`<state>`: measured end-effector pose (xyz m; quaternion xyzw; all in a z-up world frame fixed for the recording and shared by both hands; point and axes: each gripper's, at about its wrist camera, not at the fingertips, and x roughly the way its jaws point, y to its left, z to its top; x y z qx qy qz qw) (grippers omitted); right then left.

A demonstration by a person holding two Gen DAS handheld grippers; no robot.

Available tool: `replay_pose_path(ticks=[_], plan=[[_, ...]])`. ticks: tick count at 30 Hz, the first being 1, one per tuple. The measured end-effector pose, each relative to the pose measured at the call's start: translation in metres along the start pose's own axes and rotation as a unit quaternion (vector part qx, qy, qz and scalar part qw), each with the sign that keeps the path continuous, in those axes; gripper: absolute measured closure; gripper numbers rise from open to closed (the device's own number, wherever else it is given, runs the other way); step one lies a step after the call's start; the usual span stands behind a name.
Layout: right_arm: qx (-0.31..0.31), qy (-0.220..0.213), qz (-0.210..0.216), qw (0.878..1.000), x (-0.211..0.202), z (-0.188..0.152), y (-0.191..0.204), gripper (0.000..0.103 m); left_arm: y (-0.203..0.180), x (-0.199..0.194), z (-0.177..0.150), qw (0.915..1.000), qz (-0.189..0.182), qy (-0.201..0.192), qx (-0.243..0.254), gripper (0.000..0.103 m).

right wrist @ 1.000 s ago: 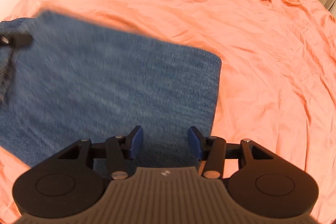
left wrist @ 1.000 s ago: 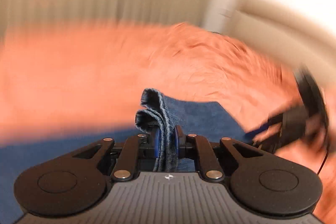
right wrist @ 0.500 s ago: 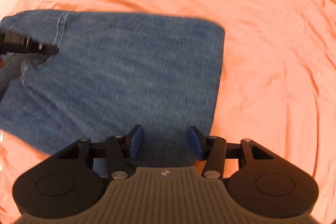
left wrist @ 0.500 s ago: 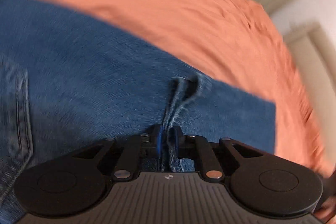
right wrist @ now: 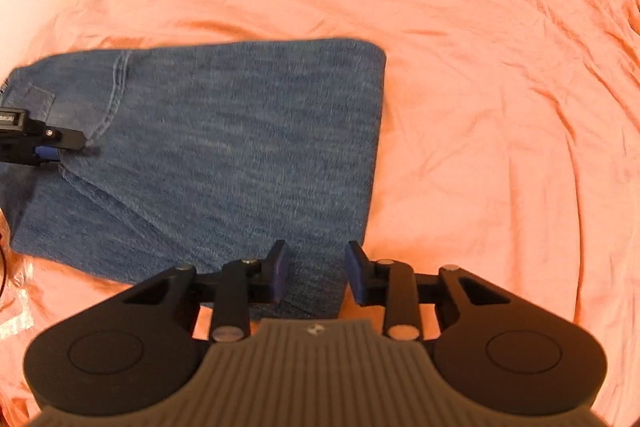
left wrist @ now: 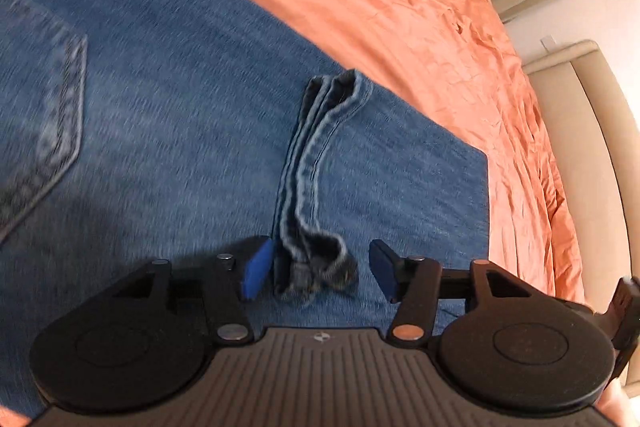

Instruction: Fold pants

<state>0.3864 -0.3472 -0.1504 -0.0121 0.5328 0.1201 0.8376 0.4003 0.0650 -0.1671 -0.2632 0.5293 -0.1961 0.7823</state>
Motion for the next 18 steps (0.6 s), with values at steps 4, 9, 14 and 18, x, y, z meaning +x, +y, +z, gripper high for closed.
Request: replay_pose_path(ticks=[4, 9, 14, 18], plan=[[-0.021, 0.012, -0.014, 1.000, 0.012, -0.005, 0.009, 0.080, -0.016, -0.010, -0.006, 0.9994, 0.021, -0.021, 0.021, 0.081], [-0.010, -0.002, -0.010, 1.000, -0.002, 0.000, 0.005, 0.103, -0.067, -0.038, -0.016, 0.9905, 0.043, -0.058, 0.117, 0.085], [-0.014, 0.011, -0.005, 1.000, 0.006, -0.006, 0.004, 0.103, -0.067, -0.019, -0.024, 0.9804, 0.117, -0.027, 0.156, 0.085], [-0.012, 0.023, -0.007, 1.000, 0.030, -0.016, 0.003, 0.103, -0.051, 0.020, -0.021, 0.9827, 0.135, -0.001, 0.127, 0.085]])
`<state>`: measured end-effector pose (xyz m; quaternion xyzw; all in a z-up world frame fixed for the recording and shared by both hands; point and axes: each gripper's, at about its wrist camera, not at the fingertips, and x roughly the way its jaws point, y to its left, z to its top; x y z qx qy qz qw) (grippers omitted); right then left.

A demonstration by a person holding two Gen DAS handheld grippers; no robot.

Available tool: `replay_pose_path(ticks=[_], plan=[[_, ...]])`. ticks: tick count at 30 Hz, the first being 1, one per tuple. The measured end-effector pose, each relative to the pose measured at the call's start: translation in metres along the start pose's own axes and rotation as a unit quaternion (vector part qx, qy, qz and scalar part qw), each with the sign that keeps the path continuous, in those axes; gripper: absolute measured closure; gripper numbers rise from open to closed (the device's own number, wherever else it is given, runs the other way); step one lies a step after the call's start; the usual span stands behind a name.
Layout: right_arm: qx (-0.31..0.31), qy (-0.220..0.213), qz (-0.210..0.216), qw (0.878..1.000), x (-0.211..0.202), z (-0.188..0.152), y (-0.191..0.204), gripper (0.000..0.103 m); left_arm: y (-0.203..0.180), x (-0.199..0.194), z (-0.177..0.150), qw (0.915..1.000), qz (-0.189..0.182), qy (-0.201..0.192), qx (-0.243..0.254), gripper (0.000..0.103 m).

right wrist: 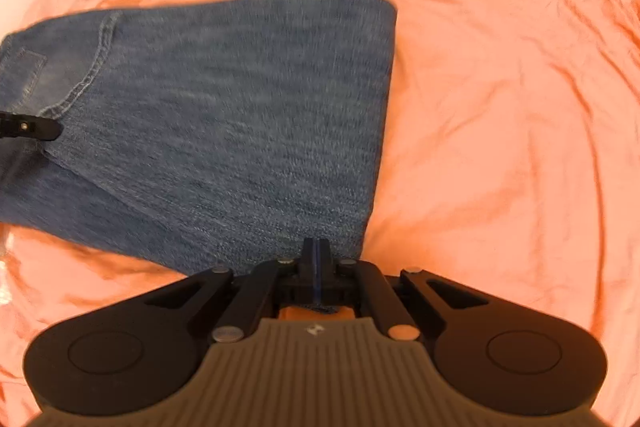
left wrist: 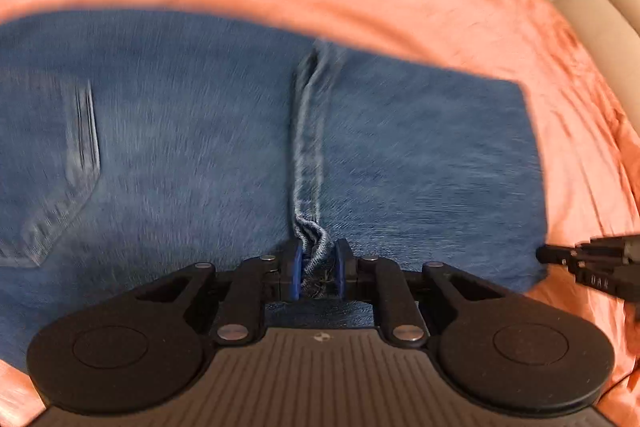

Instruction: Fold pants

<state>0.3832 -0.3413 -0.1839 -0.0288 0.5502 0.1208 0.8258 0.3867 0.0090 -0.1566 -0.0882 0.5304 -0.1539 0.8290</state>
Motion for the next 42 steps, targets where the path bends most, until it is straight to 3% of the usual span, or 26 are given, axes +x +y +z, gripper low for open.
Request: replay_pose_path(ticks=[4, 9, 13, 18, 23, 26, 29, 33, 36, 42], plan=[[-0.009, 0.004, -0.010, 1.000, 0.016, 0.002, 0.004, 0.103, 0.002, 0.009, 0.001, 0.9999, 0.003, 0.009, 0.005, 0.082], [-0.013, 0.014, -0.004, 1.000, 0.006, 0.011, -0.001, 0.103, 0.001, -0.015, 0.008, 0.9993, 0.006, 0.013, 0.033, 0.064], [-0.028, -0.026, 0.004, 0.999, -0.022, 0.025, -0.006, 0.103, -0.015, -0.045, 0.022, 0.9948, 0.028, -0.032, 0.092, 0.063], [-0.024, -0.072, -0.018, 0.997, -0.027, 0.065, -0.013, 0.102, -0.025, -0.048, 0.051, 0.9917, 0.029, -0.083, 0.094, 0.063], [0.000, -0.109, -0.028, 0.994, -0.011, 0.111, -0.021, 0.102, -0.030, -0.018, 0.075, 0.9913, -0.003, -0.118, 0.058, 0.075], [0.012, -0.127, -0.024, 0.992, 0.004, 0.137, -0.024, 0.103, -0.029, 0.004, 0.080, 0.9913, 0.024, -0.119, 0.049, 0.088], [0.015, -0.112, -0.045, 0.993, 0.030, 0.151, -0.026, 0.103, -0.017, 0.026, 0.082, 0.9927, 0.038, -0.108, 0.037, 0.098], [0.031, -0.077, -0.044, 0.996, 0.074, 0.155, -0.035, 0.103, -0.005, 0.049, 0.082, 0.9960, 0.022, -0.082, 0.027, 0.097], [0.043, -0.075, -0.037, 0.996, 0.096, 0.154, -0.039, 0.103, -0.004, 0.052, 0.079, 0.9962, 0.024, -0.076, 0.034, 0.097], [0.033, -0.068, -0.049, 0.996, 0.085, 0.161, -0.033, 0.103, -0.009, 0.037, 0.079, 0.9963, 0.026, -0.075, 0.034, 0.097]])
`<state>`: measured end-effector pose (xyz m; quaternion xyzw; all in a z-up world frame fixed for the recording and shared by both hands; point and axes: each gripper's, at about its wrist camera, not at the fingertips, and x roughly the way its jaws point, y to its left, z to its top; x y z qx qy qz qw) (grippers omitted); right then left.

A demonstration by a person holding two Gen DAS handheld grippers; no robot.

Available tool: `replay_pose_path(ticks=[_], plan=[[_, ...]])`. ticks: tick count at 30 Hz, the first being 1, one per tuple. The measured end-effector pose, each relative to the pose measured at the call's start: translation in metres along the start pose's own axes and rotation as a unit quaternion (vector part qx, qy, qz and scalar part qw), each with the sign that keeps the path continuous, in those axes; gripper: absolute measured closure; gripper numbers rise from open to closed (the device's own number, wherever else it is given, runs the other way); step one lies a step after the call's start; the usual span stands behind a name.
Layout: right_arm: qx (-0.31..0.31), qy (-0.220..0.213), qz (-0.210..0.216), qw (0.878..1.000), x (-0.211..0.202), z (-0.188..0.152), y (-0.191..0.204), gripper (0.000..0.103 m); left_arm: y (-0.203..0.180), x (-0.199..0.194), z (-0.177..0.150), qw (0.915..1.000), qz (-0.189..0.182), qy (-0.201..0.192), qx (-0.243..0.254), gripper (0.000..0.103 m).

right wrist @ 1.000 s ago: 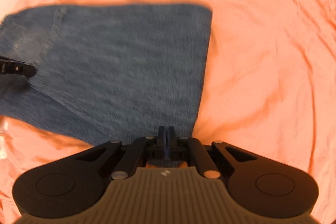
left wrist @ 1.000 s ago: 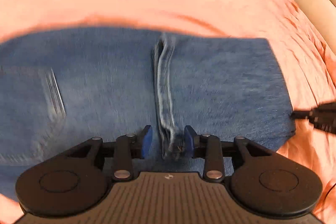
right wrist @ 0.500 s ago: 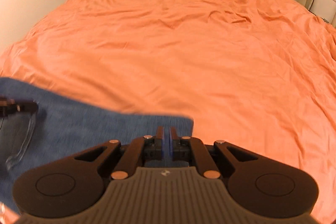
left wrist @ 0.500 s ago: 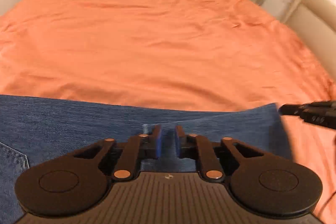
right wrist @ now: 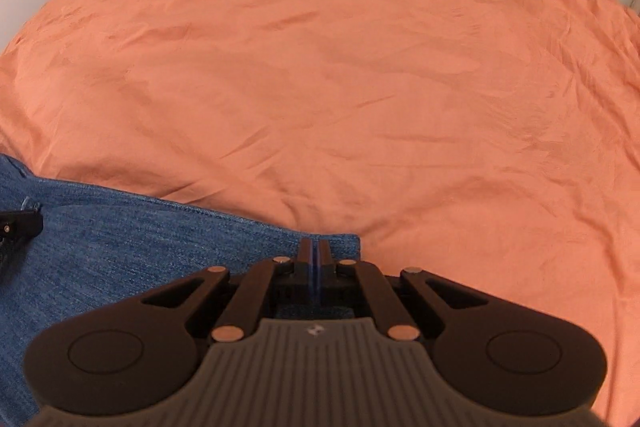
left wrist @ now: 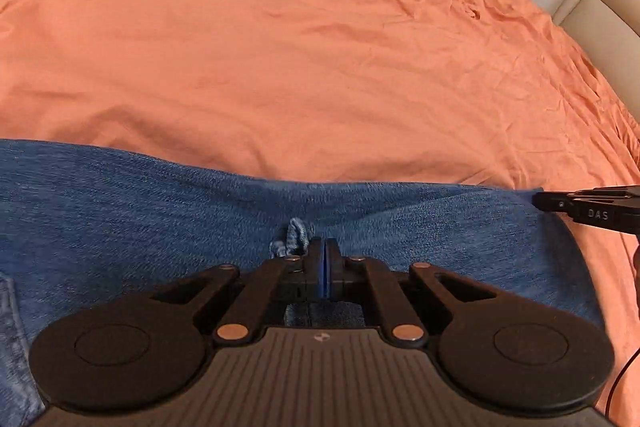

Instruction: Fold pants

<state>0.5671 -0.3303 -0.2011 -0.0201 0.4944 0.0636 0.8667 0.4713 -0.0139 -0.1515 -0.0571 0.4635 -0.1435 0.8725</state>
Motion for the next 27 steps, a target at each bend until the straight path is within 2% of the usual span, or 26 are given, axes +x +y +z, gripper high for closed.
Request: replay_pose_path(ticks=[2, 5, 9, 13, 15, 17, 18, 22, 23, 25, 27], plan=[[-0.004, -0.013, -0.001, 1.000, -0.021, -0.003, 0.001, 0.100, -0.004, -0.019, -0.006, 0.9999, -0.003, -0.010, 0.011, 0.094], [-0.025, -0.019, 0.021, 0.999, -0.059, -0.017, 0.003, 0.100, -0.007, -0.051, -0.020, 0.9991, -0.003, -0.022, 0.035, 0.088], [-0.093, -0.015, 0.045, 0.995, -0.095, -0.038, 0.026, 0.099, 0.014, -0.099, -0.036, 0.9987, 0.015, -0.035, 0.034, 0.082], [-0.149, -0.025, 0.084, 0.985, -0.122, -0.049, 0.058, 0.085, 0.052, -0.145, -0.044, 0.9975, 0.056, -0.042, -0.001, 0.071], [-0.177, -0.034, 0.103, 0.978, -0.132, -0.051, 0.079, 0.085, 0.079, -0.170, -0.048, 0.9958, 0.071, -0.052, -0.026, 0.068], [-0.207, -0.040, 0.125, 0.970, -0.139, -0.050, 0.101, 0.084, 0.109, -0.194, -0.053, 0.9926, 0.084, -0.065, -0.058, 0.058], [-0.224, -0.043, 0.134, 0.964, -0.141, -0.050, 0.112, 0.082, 0.126, -0.206, -0.057, 0.9902, 0.088, -0.074, -0.079, 0.053], [-0.293, -0.047, 0.158, 0.942, -0.140, -0.049, 0.158, 0.080, 0.187, -0.239, -0.075, 0.9740, 0.088, -0.115, -0.174, 0.046], [-0.309, -0.044, 0.163, 0.936, -0.137, -0.046, 0.168, 0.080, 0.202, -0.244, -0.081, 0.9676, 0.086, -0.129, -0.199, 0.044], [-0.336, -0.041, 0.166, 0.926, -0.131, -0.044, 0.186, 0.078, 0.226, -0.245, -0.095, 0.9521, 0.085, -0.153, -0.250, 0.033], [-0.356, -0.036, 0.169, 0.918, -0.123, -0.043, 0.200, 0.073, 0.247, -0.237, -0.108, 0.9369, 0.089, -0.168, -0.293, 0.031]])
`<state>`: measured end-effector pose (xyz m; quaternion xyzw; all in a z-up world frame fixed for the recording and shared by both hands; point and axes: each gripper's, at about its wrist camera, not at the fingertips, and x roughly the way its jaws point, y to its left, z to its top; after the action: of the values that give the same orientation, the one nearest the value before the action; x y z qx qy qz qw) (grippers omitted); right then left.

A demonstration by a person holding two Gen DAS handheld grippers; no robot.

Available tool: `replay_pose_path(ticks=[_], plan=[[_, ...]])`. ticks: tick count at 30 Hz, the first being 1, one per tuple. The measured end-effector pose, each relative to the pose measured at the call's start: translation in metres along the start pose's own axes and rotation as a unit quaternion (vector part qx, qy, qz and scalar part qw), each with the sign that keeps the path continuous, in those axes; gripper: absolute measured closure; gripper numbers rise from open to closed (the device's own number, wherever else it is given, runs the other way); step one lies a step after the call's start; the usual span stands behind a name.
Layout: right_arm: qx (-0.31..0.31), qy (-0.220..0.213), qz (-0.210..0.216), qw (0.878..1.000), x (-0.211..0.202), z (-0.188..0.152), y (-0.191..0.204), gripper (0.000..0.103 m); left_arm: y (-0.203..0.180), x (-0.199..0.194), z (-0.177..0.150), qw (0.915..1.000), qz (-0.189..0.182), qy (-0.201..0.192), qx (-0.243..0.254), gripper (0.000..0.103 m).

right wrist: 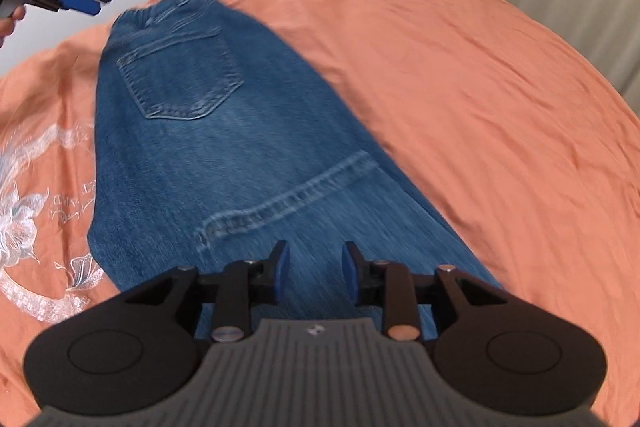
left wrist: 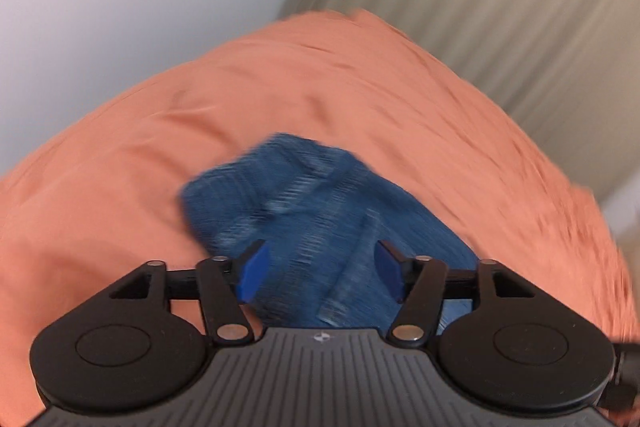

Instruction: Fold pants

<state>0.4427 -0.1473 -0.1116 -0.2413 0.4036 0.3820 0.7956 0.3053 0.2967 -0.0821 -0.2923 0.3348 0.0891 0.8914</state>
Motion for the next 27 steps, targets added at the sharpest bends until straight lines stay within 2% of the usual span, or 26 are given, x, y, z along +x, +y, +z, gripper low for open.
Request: replay_pose_path(ticks=[4, 8, 12, 16, 21, 24, 26, 27], plan=[[-0.034, 0.013, 0.015, 0.999, 0.024, 0.014, 0.004, 0.070, 0.039, 0.021, -0.008, 0.9975, 0.005, -0.019, -0.068, 0.031], [-0.079, 0.037, 0.026, 0.996, 0.048, 0.027, 0.003, 0.070, 0.059, 0.046, -0.015, 0.9948, -0.008, -0.013, -0.101, 0.031], [-0.135, 0.068, 0.032, 0.988, 0.069, 0.035, 0.003, 0.070, 0.066, 0.066, -0.020, 0.9942, -0.021, -0.016, -0.104, 0.031], [-0.171, 0.087, 0.064, 0.979, 0.087, 0.044, 0.001, 0.069, 0.069, 0.077, -0.018, 0.9941, -0.031, -0.024, -0.101, 0.029], [-0.187, 0.119, 0.092, 0.971, 0.113, 0.053, -0.002, 0.063, 0.069, 0.086, -0.016, 0.9944, -0.032, -0.028, -0.096, 0.031], [-0.170, 0.142, 0.112, 0.969, 0.126, 0.056, -0.008, 0.061, 0.063, 0.086, -0.017, 0.9963, -0.030, -0.031, -0.075, 0.042], [-0.162, 0.151, 0.118, 0.968, 0.134, 0.055, -0.009, 0.061, 0.061, 0.083, -0.017, 0.9968, -0.025, -0.035, -0.067, 0.055], [-0.159, 0.154, 0.119, 0.968, 0.137, 0.054, -0.010, 0.061, 0.061, 0.081, -0.016, 0.9969, -0.023, -0.038, -0.065, 0.065]])
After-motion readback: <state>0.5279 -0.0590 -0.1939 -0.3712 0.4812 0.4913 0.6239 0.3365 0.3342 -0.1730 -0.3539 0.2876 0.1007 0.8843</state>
